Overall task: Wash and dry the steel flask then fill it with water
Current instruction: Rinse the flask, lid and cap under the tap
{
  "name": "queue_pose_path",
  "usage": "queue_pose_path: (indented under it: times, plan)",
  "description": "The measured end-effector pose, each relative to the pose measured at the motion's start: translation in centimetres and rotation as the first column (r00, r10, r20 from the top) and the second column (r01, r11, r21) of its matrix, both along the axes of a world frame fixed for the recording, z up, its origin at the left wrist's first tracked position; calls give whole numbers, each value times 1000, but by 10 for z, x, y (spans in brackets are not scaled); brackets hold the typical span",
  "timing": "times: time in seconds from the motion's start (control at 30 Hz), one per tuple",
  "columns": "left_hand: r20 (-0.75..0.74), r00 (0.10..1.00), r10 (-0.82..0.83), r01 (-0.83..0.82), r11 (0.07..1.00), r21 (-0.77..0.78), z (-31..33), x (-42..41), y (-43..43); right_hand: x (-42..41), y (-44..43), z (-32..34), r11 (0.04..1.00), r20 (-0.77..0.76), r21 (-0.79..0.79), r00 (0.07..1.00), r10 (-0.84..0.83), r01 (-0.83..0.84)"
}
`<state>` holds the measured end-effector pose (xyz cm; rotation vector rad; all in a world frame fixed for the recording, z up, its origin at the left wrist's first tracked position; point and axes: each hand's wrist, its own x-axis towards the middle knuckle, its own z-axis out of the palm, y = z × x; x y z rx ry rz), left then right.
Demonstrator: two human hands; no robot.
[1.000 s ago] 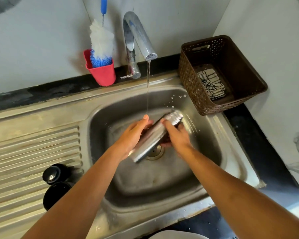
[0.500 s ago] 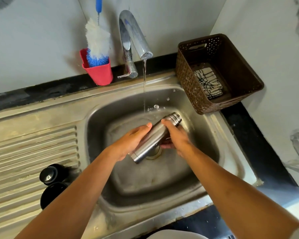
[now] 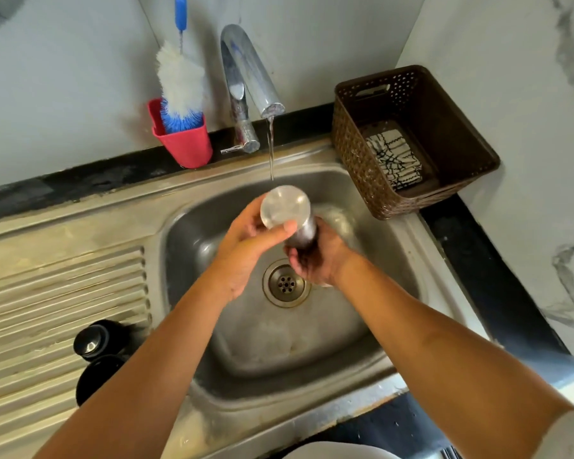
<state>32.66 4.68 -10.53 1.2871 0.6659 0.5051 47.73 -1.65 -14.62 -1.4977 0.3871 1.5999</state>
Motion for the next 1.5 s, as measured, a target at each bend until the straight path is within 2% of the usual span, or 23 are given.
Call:
queue_pose_path:
  times: [0.03, 0.1, 0.17, 0.23, 0.3, 0.37, 0.43, 0.53, 0.67, 0.8, 0.87, 0.93, 1.03, 1.3, 1.5]
  plan:
    - [11, 995, 98, -98, 995, 27, 1, 9, 0, -4, 5, 3, 999, 9, 1, 999, 42, -42]
    - [12, 942, 335, -334, 942, -42, 5, 26, 5, -16, 15, 11, 987, 90, -11, 983, 162, -161]
    - [-57, 861, 506, -507, 841, -188, 10, 38, 16, -26, 22, 20, 963, 316, -57, 910, 268, -264]
    - [-178, 817, 548, -572, 736, -361, 15, 46, 25, -31, 27, 31, 949, 533, 27, 808, 252, -314]
    - [-258, 799, 543, -595, 649, -475, 20, 51, 31, -32, 29, 42, 918, 615, 143, 760, 210, -370]
    - [-259, 802, 538, -584, 615, -529, 25, 56, 37, -27, 30, 44, 874, 669, 200, 713, 208, -443]
    - [-235, 813, 532, -564, 619, -546, 31, 61, 45, -20, 31, 48, 851, 678, 240, 708, 197, -467]
    - [-161, 842, 514, -514, 677, -527, 36, 65, 57, -13, 34, 52, 836, 636, 352, 763, 116, -421]
    - [-139, 843, 519, -525, 741, -419, 32, 63, 65, -14, 38, 55, 858, 544, 410, 838, 42, -308]
    - [-61, 863, 501, -504, 849, -161, 15, 64, 57, -11, 32, 55, 853, 573, 383, 816, 83, -355]
    - [-96, 910, 404, -405, 914, 3, 18, 63, 58, -11, 31, 58, 847, 595, 364, 796, 108, -387]
    - [-171, 933, 316, -305, 948, 89, 26, 54, 63, -11, 31, 65, 835, 604, 364, 787, 125, -412]
    - [-239, 949, 204, -189, 978, 84, 51, 33, 62, -12, 30, 78, 789, 659, 333, 725, 197, -517]
    - [-309, 942, 129, -151, 988, -46, 81, -25, -9, -28, -3, 109, 665, 869, 176, 432, 240, -725]
    - [-253, 955, 153, -167, 985, -35, 116, -47, -39, -45, -30, 145, 653, 914, 196, 377, 148, -731]
